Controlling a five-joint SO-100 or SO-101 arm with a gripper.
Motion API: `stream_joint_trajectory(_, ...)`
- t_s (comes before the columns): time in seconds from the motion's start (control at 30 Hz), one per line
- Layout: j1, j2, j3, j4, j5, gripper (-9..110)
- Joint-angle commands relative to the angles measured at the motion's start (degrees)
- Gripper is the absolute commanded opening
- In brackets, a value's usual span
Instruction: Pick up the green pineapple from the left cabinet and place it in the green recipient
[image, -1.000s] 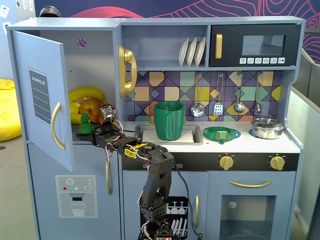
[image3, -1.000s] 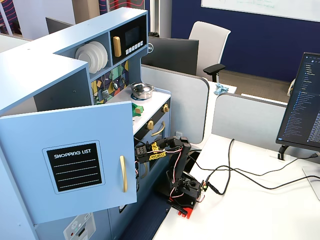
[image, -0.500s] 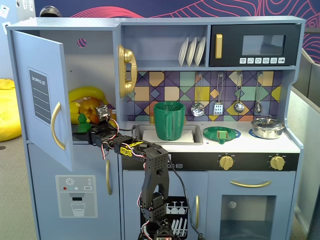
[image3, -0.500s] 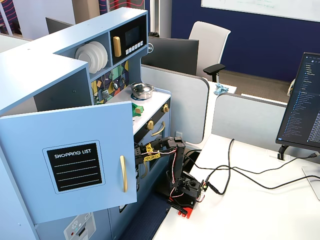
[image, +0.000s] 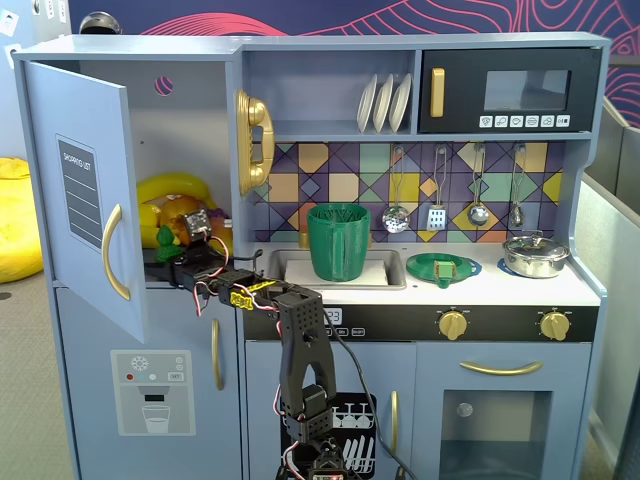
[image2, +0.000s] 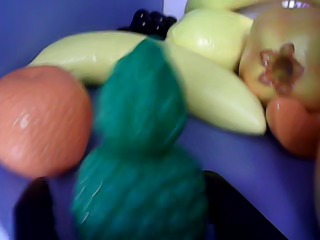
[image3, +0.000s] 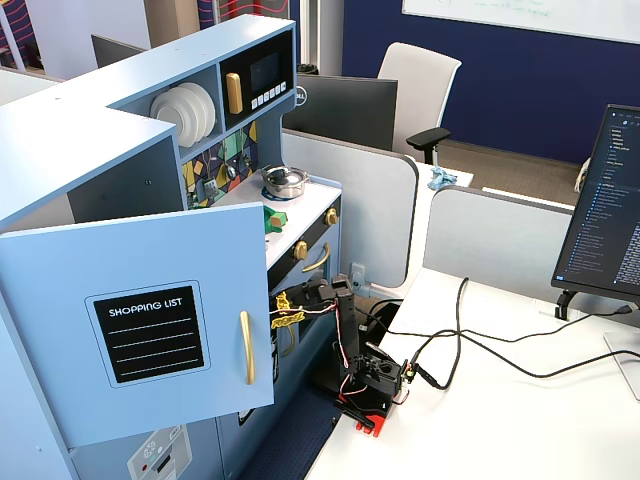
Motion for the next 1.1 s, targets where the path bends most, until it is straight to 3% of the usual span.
stream_joint_trajectory(0.0, 1.41, 0.44, -5.98, -1.23, -0.44, 15)
stream_joint_trajectory(0.1, 1.23, 0.88, -5.27, -0.35, -1.14, 0)
stream_joint_trajectory(0.33, 0.88, 1.93, -4.92, 1.23, -1.85, 0)
stream_joint_trajectory(0.7, -6.24, 25.40, 9.40, 0.44, -27.42, 0)
stream_joint_trajectory(1.07, 4.83, 57.04, 24.35, 23.55, -32.70, 0)
